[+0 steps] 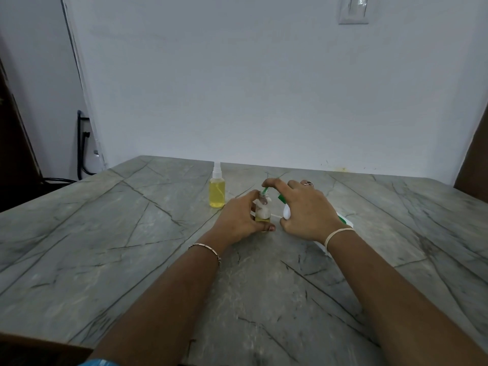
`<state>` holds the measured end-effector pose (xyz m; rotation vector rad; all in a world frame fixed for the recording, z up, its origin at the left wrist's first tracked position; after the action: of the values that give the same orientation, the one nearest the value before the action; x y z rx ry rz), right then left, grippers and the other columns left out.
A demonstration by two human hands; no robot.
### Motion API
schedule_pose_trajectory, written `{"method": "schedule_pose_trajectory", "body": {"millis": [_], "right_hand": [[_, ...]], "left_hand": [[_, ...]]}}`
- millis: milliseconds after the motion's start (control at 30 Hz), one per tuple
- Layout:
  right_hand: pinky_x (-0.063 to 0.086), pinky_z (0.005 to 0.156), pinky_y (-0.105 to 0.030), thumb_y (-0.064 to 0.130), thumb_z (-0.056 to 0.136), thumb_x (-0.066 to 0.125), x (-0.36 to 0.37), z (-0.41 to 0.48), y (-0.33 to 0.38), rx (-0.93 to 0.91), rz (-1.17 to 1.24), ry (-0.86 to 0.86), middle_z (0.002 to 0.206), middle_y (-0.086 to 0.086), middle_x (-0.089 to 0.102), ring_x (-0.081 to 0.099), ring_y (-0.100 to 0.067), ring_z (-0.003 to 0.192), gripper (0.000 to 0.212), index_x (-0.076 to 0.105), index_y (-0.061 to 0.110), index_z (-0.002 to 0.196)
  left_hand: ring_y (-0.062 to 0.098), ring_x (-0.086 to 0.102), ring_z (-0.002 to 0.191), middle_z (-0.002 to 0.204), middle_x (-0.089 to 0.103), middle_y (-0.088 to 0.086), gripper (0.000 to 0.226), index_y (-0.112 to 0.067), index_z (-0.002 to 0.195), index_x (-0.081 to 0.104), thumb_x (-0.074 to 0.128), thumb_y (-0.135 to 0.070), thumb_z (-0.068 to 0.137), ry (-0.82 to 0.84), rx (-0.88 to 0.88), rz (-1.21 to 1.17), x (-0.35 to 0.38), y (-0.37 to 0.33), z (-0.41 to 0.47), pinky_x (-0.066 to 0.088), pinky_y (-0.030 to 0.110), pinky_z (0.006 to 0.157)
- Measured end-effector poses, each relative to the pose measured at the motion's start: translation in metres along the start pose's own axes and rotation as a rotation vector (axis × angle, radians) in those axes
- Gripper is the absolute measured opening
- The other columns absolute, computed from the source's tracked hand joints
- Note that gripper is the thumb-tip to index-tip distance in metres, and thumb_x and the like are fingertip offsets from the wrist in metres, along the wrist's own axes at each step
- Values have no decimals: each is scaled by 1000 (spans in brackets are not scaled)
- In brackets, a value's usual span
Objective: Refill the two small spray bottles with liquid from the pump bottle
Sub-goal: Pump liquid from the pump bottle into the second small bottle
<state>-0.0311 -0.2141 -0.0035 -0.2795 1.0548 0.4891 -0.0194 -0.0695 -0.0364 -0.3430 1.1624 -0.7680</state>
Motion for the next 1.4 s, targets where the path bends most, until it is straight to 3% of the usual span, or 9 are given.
{"method": "schedule_pose_trajectory", "body": {"millis": [300,567,767,1067,1233,1400], "right_hand": [[49,86,-44,26,74,64,1,3,-1,33,48,-7,106,0,56,50,-27,101,67,33,38,132],[48,89,-42,28,75,65,0,-1,-1,30,28,-1,110,-2,57,50,-29,107,76,27,43,140],[49,86,-43,25,73,63,1,0,-2,38,35,-13,107,-1,57,51,-29,103,72,30,40,135],[49,88,-43,28,74,64,1,0,-3,35,24,-22,111,-1,58,51,-28,105,74,28,42,137],[49,89,-43,27,75,64,0,-1,-3,37,17,-14,112,-2,58,51,-28,105,74,29,41,138],[50,88,-43,27,73,66,2,2,-2,40,17,-28,114,-2,60,52,-26,102,71,31,38,133]], "left_hand": [[18,67,95,118,65,1,73,-23,126,51,87,-37,63,23,0,5,0,-4,-1,55,31,85],[19,65,99,122,62,1,79,-16,132,49,87,-32,65,15,-15,-28,-2,-7,-5,53,27,89],[18,67,94,118,65,0,73,-21,125,51,88,-35,63,19,-6,-15,-2,-6,-4,55,34,88],[19,65,101,125,62,3,82,-16,134,47,87,-34,65,24,-14,-16,-3,-8,-5,53,34,92],[15,63,94,124,62,1,80,-18,133,48,87,-35,65,25,-14,-6,-3,-9,-5,52,28,89],[19,66,99,124,63,2,81,-20,133,48,87,-36,64,31,-18,18,-2,-9,-4,53,33,91]]}}
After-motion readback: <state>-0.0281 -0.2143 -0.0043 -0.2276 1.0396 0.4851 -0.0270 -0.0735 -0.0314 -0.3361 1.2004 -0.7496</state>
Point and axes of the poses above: each hand's wrist, its own z-axis towards the middle knuckle, its own x-axis out of the palm, y = z × x, the point moved 5 cm from there along z, towards the middle knuckle
